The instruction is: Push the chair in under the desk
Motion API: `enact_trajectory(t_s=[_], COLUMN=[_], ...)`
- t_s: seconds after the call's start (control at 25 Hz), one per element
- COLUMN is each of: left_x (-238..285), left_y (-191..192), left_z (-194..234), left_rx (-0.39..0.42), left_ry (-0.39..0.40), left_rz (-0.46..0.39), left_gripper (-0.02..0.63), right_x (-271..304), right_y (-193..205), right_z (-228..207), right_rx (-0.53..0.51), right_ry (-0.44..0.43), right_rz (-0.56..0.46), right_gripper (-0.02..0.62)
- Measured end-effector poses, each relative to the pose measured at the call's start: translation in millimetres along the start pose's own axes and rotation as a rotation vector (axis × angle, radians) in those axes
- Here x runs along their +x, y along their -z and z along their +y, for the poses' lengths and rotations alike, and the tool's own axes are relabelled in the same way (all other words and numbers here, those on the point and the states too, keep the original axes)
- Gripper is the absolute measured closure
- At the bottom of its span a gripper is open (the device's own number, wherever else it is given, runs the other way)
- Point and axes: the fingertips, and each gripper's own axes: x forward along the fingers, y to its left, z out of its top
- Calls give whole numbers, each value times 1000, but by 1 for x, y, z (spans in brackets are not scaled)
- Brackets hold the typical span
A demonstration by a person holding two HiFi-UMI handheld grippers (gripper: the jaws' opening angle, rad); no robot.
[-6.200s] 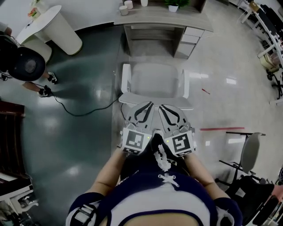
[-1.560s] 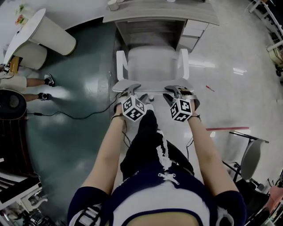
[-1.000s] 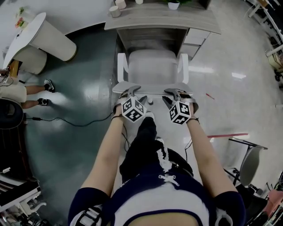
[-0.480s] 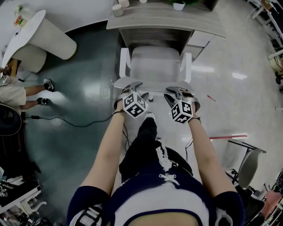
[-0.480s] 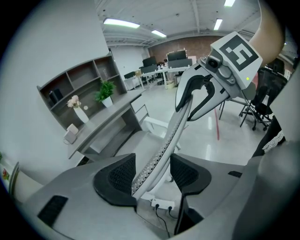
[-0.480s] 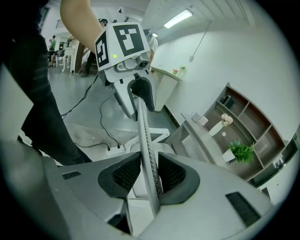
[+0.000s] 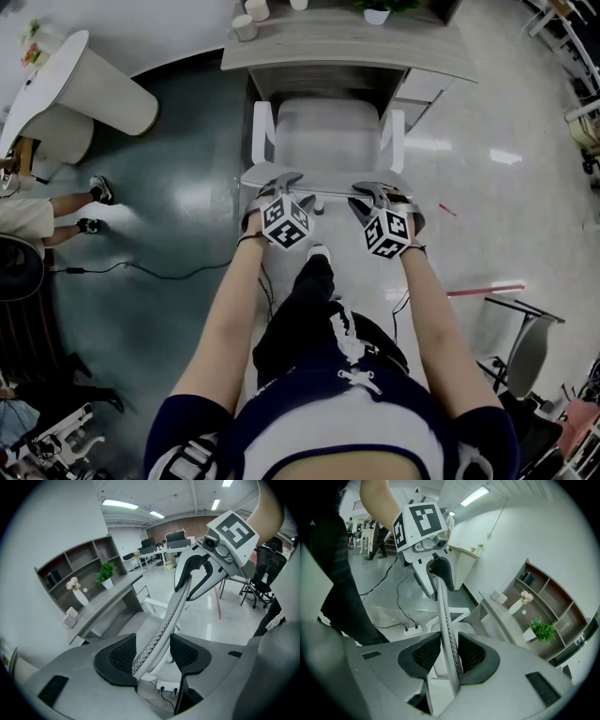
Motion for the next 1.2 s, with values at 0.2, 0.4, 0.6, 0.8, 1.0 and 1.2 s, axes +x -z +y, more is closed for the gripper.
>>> enact_trajectory(t_s=[0.2,0.4,0.6,0.8,1.0,1.2], left_x=[8,14,20,24,29,32], left_y=[-1,-5,-9,-13,-16,-17], left_z=[12,23,33,43,52,57], left_rx=[7,15,23,29,34,39], left_ry=[7,-1,0,-3,-4,-3], left_rz=[-8,-19,-32,-45,-59,-72], left_gripper=[374,374,376,376,376,376], right_x=[9,15,22,27,33,36], right_y=[1,2,4,3,4,5], right_z=[-11,-23,-33,-44,-54,-59], right_rx=[8,6,12,16,27,33], right_ry=[-3,2,0,6,1,-2], right_rz=[7,6,8,8,13,13], right_gripper=[492,492,492,492,492,491])
